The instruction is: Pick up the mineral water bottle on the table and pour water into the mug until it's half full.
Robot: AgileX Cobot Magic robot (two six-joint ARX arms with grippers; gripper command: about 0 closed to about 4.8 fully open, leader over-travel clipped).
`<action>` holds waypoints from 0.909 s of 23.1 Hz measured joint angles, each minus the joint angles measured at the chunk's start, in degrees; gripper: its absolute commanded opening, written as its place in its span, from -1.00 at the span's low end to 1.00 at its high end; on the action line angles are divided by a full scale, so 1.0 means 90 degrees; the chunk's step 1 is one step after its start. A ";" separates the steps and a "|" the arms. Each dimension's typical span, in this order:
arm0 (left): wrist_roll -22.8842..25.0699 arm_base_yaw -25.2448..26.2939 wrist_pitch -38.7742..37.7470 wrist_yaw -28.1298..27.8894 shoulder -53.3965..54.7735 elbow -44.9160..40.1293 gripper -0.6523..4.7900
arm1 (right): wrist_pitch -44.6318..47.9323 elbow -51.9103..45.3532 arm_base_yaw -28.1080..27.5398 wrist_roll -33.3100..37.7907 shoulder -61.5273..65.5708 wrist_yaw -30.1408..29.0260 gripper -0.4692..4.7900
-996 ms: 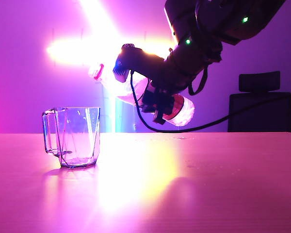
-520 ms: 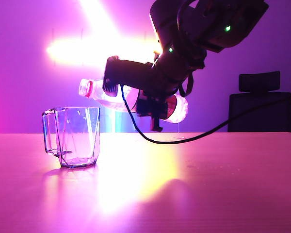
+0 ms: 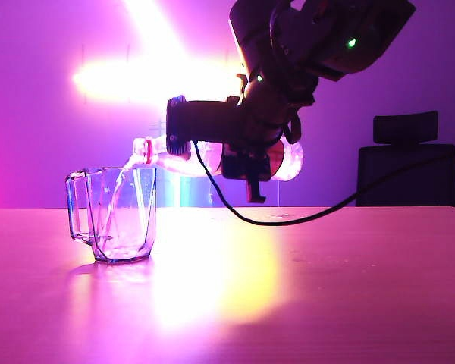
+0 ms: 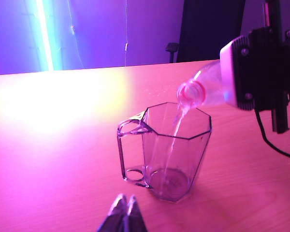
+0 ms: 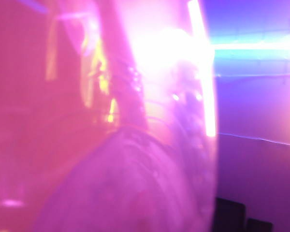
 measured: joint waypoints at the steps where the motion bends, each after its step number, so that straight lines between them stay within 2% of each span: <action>1: 0.0000 0.0000 0.0000 0.0000 0.0000 0.0000 -0.77 | 0.0066 0.0002 0.0000 -0.0017 -0.0002 0.0051 -0.05; 9: 0.0000 0.0000 0.0000 0.0000 0.0000 0.0000 -0.77 | 0.0257 0.0007 0.0034 -0.0622 -0.0002 0.0525 -0.05; 21: 0.0000 0.0000 0.0000 0.0000 0.0000 0.0000 -0.77 | 0.0425 0.0007 0.0165 -0.0906 -0.0002 0.0772 -0.05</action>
